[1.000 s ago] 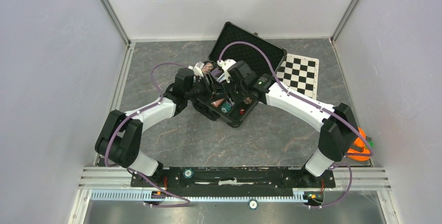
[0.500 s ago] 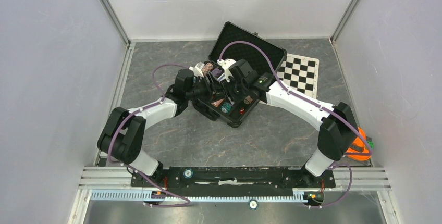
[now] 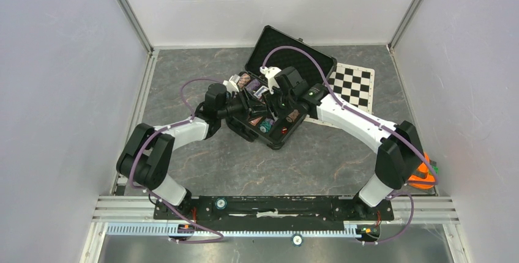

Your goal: Pack up texas hold em set

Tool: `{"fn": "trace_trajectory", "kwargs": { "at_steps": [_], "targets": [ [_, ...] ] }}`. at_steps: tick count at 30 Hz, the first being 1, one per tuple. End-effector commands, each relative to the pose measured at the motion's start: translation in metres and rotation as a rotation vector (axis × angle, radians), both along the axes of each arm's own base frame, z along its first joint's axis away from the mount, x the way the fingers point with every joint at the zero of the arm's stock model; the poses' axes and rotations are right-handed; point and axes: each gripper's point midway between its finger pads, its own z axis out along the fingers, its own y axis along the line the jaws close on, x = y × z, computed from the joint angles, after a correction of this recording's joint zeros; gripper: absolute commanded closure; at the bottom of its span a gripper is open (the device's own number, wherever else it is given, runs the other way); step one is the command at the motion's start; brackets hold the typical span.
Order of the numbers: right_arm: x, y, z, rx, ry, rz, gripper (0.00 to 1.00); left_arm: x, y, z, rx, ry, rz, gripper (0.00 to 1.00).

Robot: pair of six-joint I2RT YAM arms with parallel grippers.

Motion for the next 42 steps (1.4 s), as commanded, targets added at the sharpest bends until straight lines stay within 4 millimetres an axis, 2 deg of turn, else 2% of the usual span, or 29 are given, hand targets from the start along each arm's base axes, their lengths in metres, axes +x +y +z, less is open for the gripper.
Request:
{"fn": "trace_trajectory", "kwargs": {
  "at_steps": [1, 8, 10, 13, 18, 20, 22, 26, 29, 33, 37, 42],
  "targets": [
    [0.005, 0.008, 0.023, 0.080, -0.062, 0.033, 0.60, -0.013, -0.007, 0.011, -0.073, 0.012, -0.078, 0.60],
    [0.007, 0.010, 0.024, 0.095, -0.060, 0.042, 0.59, -0.019, -0.005, 0.001, -0.040, 0.052, -0.091, 0.58],
    [0.007, 0.011, 0.025, 0.105, -0.059, 0.051, 0.59, -0.019, -0.005, -0.003, -0.026, 0.055, -0.094, 0.60],
    [0.006, 0.014, 0.026, 0.118, -0.056, 0.060, 0.59, -0.018, -0.005, -0.004, -0.023, 0.058, -0.096, 0.71],
    [0.005, 0.014, 0.025, 0.119, -0.054, 0.063, 0.59, -0.017, -0.006, -0.004, -0.025, 0.053, -0.097, 0.98],
    [0.006, 0.012, 0.023, 0.114, -0.053, 0.060, 0.58, -0.018, -0.006, -0.003, -0.025, 0.051, -0.096, 0.98],
    [0.005, 0.009, 0.021, 0.106, -0.051, 0.058, 0.43, -0.017, -0.005, -0.002, -0.018, 0.044, -0.090, 0.98],
    [0.003, 0.000, 0.023, 0.108, -0.067, 0.040, 0.26, -0.014, 0.000, -0.003, 0.032, 0.019, -0.068, 0.98],
    [0.001, -0.012, 0.031, 0.107, -0.097, 0.016, 0.16, -0.014, 0.008, -0.006, 0.115, -0.004, -0.044, 0.98],
    [-0.003, -0.034, 0.042, 0.088, -0.164, -0.037, 0.15, -0.014, 0.029, -0.001, 0.277, -0.062, 0.025, 0.98],
    [-0.006, -0.069, 0.048, 0.058, -0.255, -0.158, 0.15, -0.025, 0.052, 0.008, 0.395, -0.105, 0.104, 0.98],
    [-0.020, -0.107, 0.051, 0.089, -0.363, -0.285, 0.15, -0.041, 0.074, 0.023, 0.515, -0.164, 0.249, 0.98]
  ]
}}
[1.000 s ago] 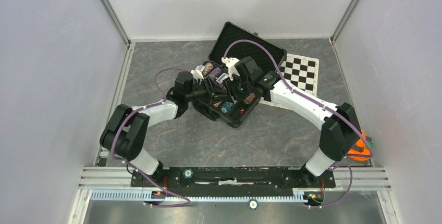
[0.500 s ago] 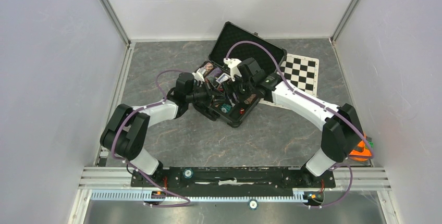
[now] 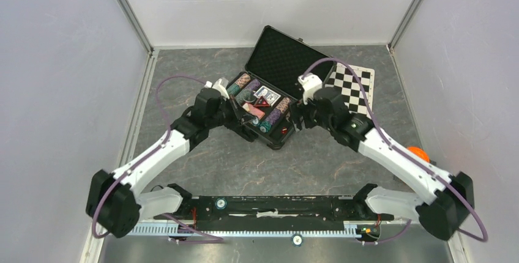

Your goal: Pack up texas hold em set

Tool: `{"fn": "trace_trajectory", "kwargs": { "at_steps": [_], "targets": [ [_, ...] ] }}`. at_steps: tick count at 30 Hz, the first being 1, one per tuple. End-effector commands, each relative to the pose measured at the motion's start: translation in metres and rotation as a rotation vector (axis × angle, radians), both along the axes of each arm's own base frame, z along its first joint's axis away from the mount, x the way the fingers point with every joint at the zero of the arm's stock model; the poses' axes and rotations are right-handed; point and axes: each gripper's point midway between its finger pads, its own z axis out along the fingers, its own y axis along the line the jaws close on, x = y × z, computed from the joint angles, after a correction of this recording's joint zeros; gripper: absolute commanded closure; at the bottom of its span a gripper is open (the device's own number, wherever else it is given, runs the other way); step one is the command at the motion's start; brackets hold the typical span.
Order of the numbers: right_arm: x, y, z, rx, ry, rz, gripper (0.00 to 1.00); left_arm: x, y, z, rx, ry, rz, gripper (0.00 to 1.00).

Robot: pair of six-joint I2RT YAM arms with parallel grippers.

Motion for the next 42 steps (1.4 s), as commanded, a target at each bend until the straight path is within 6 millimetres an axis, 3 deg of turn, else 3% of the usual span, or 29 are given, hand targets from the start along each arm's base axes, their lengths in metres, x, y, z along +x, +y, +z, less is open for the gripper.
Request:
{"fn": "trace_trajectory", "kwargs": {
  "at_steps": [1, 5, 9, 22, 42],
  "targets": [
    [0.002, -0.037, 0.008, 0.035, -0.139, -0.167, 0.15, -0.009, 0.028, 0.008, 0.201, -0.099, 0.145, 0.98],
    [-0.006, -0.055, 0.009, 0.105, -0.220, -0.234, 0.15, -0.016, 0.031, 0.015, 0.273, -0.146, 0.262, 0.98],
    [-0.014, -0.061, 0.004, 0.171, -0.265, -0.248, 0.14, -0.018, 0.029, 0.010, 0.297, -0.156, 0.357, 0.98],
    [-0.023, -0.102, -0.013, 0.225, -0.374, -0.409, 0.14, -0.009, 0.010, 0.011, 0.377, -0.197, 0.432, 0.98],
    [-0.029, -0.092, -0.015, 0.270, -0.373, -0.352, 0.14, 0.012, -0.022, -0.021, 0.340, -0.128, 0.513, 0.98]
  ]
}}
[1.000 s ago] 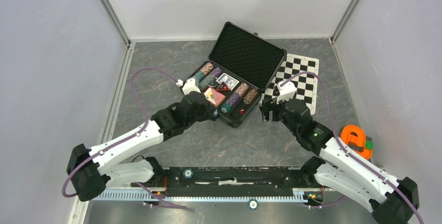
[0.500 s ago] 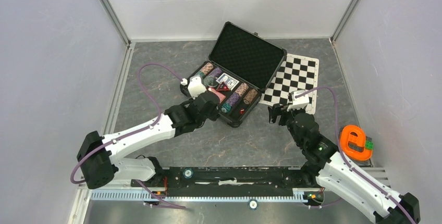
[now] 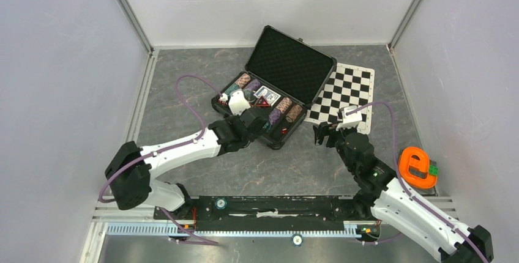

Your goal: Pack up texas hold em set

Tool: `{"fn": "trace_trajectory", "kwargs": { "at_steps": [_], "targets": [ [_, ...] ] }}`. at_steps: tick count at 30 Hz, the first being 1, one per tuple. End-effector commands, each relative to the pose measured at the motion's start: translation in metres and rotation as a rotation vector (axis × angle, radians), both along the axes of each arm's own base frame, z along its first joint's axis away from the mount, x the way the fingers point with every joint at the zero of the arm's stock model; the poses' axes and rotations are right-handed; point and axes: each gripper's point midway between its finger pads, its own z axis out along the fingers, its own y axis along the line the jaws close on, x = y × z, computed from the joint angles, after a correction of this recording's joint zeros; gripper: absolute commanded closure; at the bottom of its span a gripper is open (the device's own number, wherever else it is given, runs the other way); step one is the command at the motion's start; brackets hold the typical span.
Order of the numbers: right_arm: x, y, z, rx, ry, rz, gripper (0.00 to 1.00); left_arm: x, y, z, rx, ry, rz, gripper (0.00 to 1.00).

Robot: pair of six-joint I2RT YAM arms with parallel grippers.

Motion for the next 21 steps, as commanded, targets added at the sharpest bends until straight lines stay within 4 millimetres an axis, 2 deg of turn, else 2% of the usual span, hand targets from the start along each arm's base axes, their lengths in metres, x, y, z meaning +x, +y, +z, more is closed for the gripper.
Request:
{"fn": "trace_trajectory", "kwargs": {
  "at_steps": [1, 11, 17, 19, 21],
  "targets": [
    [0.002, 0.004, 0.017, 0.049, -0.050, 0.010, 0.14, 0.016, -0.015, 0.015, -0.108, -0.061, 0.076, 0.98],
    [0.001, 0.002, 0.019, 0.049, -0.057, 0.006, 0.14, 0.023, -0.020, -0.009, -0.100, -0.020, 0.139, 0.98],
    [0.001, 0.003, 0.018, 0.051, -0.054, 0.012, 0.14, 0.023, -0.017, -0.013, -0.087, -0.014, 0.158, 0.98],
    [0.001, 0.004, 0.018, 0.051, -0.052, 0.015, 0.14, 0.023, -0.017, -0.015, -0.084, -0.011, 0.162, 0.90],
    [0.001, 0.005, 0.018, 0.050, -0.049, 0.018, 0.14, 0.023, -0.018, -0.017, -0.083, -0.008, 0.159, 0.74]
  ]
}}
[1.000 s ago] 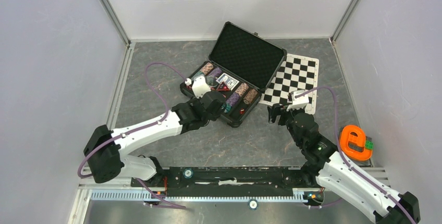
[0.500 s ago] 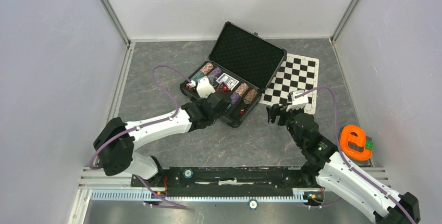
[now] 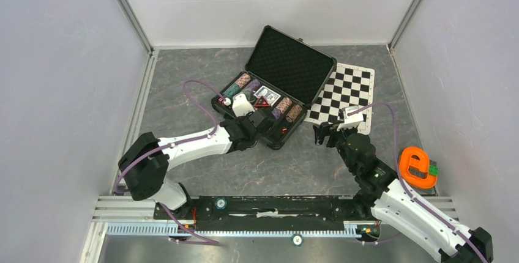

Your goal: Pack up texas hold em set

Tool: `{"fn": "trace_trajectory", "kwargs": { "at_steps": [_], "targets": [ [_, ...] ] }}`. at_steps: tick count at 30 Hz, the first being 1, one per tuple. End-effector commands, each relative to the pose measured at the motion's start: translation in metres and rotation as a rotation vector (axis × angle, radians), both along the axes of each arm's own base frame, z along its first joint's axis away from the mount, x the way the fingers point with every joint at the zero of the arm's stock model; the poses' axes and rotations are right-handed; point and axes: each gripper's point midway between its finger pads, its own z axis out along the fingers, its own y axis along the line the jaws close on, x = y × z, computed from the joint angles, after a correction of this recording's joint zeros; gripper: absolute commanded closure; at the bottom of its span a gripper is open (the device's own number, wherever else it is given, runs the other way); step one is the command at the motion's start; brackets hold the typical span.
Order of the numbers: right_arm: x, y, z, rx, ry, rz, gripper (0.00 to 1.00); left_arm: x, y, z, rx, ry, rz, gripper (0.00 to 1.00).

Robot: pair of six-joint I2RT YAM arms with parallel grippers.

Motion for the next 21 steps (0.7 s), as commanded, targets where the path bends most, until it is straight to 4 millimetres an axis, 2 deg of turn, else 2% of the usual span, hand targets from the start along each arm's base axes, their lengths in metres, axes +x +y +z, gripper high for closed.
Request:
{"fn": "trace_trajectory", "kwargs": {
  "at_steps": [1, 2, 4, 10, 13, 18, 21],
  "targets": [
    [0.002, 0.004, 0.012, 0.034, -0.033, 0.008, 0.14, 0.014, -0.009, 0.019, -0.063, -0.063, 0.060, 0.70],
    [0.002, 0.004, 0.012, 0.035, -0.033, 0.008, 0.14, 0.014, -0.010, 0.019, -0.064, -0.062, 0.058, 0.65],
    [0.002, 0.004, 0.012, 0.036, -0.032, 0.010, 0.14, 0.014, -0.011, 0.019, -0.066, -0.064, 0.055, 0.62],
    [0.002, 0.005, 0.010, 0.032, -0.025, 0.013, 0.14, 0.014, -0.012, 0.021, -0.069, -0.065, 0.046, 0.63],
    [0.002, 0.007, 0.008, 0.029, -0.019, 0.022, 0.14, 0.013, -0.008, 0.029, -0.057, -0.079, 0.031, 0.63],
    [0.002, 0.010, 0.008, 0.019, -0.012, 0.040, 0.14, 0.004, 0.013, 0.054, 0.054, -0.118, -0.049, 0.63],
    [0.001, 0.010, 0.009, 0.019, -0.014, 0.046, 0.14, -0.011, 0.034, 0.066, 0.193, -0.092, -0.160, 0.59]
  ]
}}
